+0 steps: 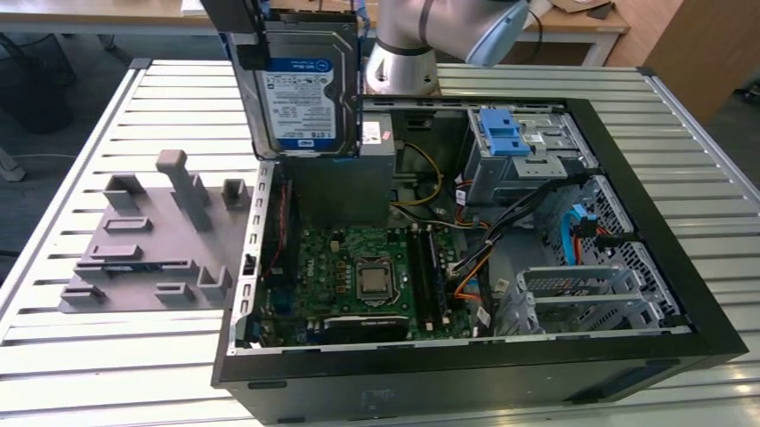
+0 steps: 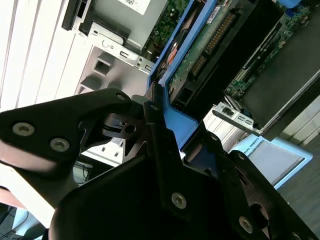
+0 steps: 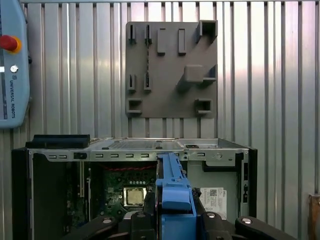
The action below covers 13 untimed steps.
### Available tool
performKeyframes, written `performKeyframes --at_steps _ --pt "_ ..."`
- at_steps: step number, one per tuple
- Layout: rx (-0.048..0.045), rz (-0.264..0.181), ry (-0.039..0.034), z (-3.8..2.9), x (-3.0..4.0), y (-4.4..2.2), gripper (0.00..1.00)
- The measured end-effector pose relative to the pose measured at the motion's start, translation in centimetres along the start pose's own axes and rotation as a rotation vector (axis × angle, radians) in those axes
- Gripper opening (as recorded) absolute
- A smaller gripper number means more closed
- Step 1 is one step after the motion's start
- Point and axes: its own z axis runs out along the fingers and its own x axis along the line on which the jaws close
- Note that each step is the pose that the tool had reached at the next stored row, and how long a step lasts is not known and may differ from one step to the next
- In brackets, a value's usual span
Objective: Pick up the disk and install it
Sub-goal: 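Pick up the disk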
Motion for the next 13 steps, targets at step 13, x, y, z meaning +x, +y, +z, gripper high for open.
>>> performKeyframes --at_steps 13 --pt "0.0001 0.0 -0.0002 0.03 1.01 -2.96 0.36"
